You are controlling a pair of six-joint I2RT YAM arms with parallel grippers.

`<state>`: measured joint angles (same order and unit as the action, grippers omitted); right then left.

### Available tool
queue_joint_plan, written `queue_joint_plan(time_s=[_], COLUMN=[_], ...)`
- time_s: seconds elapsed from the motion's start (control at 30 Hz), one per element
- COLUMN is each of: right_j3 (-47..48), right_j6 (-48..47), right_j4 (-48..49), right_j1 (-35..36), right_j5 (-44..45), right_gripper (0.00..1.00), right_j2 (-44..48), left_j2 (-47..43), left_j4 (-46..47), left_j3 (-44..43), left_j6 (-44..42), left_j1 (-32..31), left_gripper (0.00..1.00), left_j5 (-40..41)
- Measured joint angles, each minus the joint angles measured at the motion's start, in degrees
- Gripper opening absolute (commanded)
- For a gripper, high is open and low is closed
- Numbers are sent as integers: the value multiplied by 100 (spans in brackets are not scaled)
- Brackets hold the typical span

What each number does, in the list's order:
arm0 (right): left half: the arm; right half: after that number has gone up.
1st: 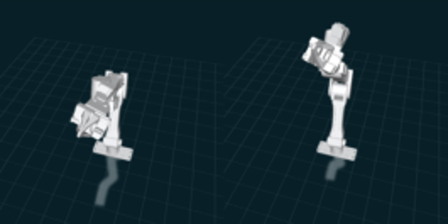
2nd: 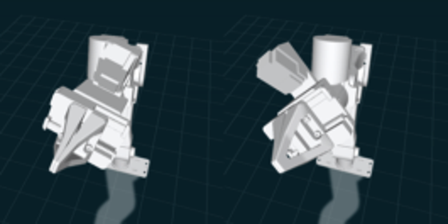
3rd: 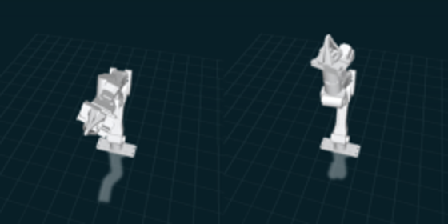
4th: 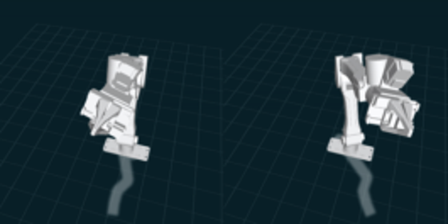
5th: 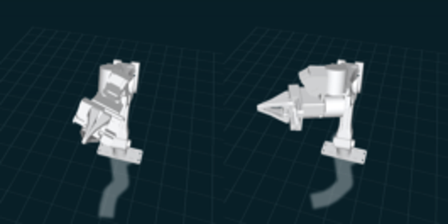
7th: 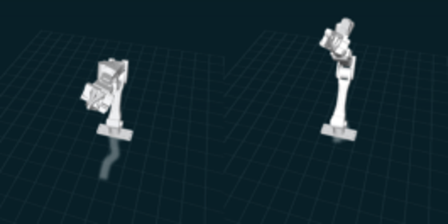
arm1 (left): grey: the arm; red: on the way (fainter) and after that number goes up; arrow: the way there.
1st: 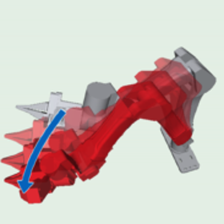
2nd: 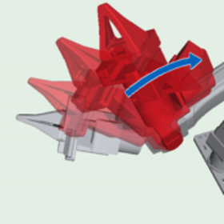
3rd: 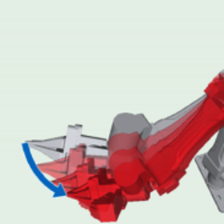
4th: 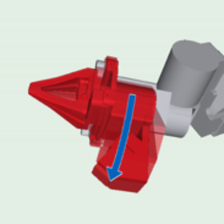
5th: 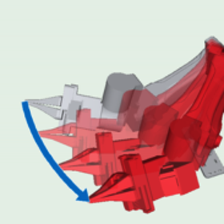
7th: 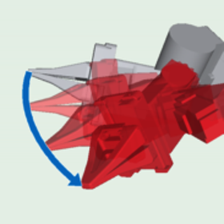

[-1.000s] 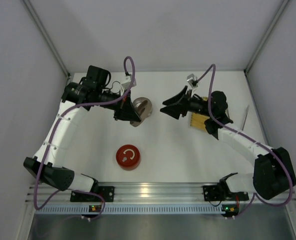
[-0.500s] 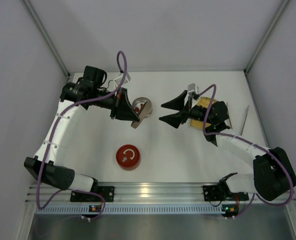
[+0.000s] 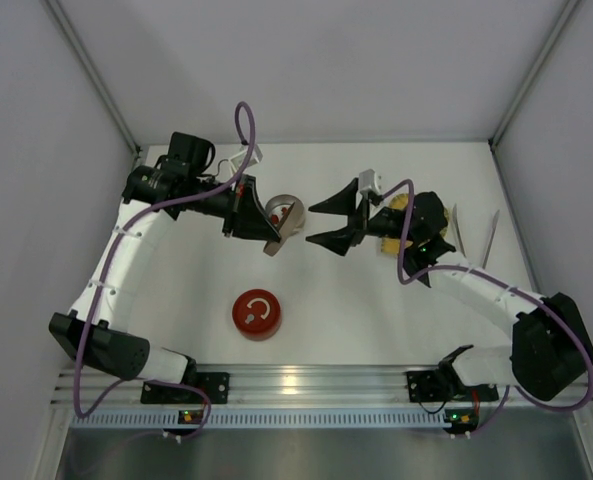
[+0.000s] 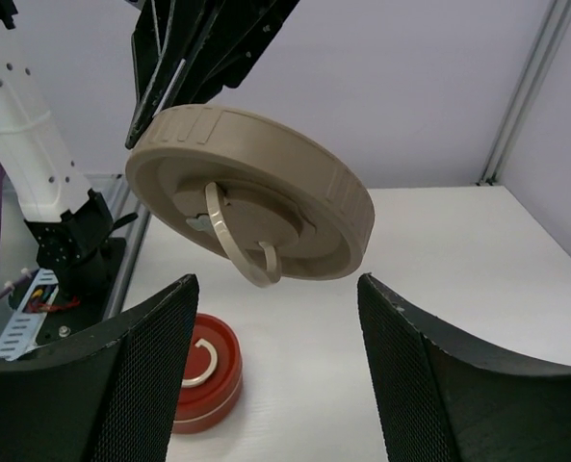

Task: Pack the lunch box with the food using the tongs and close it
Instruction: Place the box lid at the center of the board.

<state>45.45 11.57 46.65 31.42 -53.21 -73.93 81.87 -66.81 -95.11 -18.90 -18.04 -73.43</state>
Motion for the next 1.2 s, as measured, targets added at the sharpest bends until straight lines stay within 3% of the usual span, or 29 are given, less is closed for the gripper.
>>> queue_joint_plan(time_s=[0.4, 0.6, 0.8, 0.83, 0.9, 1.0, 1.03, 1.1, 1.13, 1.17, 1.2], right_j3=[310, 387, 501, 522, 525, 527, 535, 660, 815, 1025, 1261], right_j6=[-793, -960, -855, -844, -796, -638, -581, -562, -713, -898, -1132], right_j4=[-935, -1139, -1139, -1154, -1163, -1163, -1211, -1565, -1930, -2400, -2916], right_j1=[422, 494, 496, 496, 501, 520, 509, 472, 431, 389, 356], right_j5=[17, 46, 223, 229, 177, 144, 133, 177, 280, 413, 560], right_gripper=[51, 36, 13, 3, 0, 0, 0, 0, 0, 0, 0], right_j2=[-162, -232, -264, -280, -302, -313, -310, -310, -310, -306, -304], left_j2=[0, -2, -4, -13, -39, -96, -131, -229, -304, -372, -428], left_j4=[273, 431, 614, 656, 739, 850, 931, 1080, 1126, 1172, 1187], left_j3=[190, 264, 435, 461, 496, 527, 555, 634, 695, 739, 748], left_j6=[258, 411, 610, 654, 741, 879, 918, 1027, 1128, 1176, 1279], left_j1=[0, 0, 0, 9, 55, 92, 92, 92, 92, 92, 118], left_gripper=[0, 0, 0, 0, 2, 18, 40, 58, 91, 98, 98], left_j5=[-2, -11, -48, -50, -46, -39, -7, 125, 243, 367, 518])
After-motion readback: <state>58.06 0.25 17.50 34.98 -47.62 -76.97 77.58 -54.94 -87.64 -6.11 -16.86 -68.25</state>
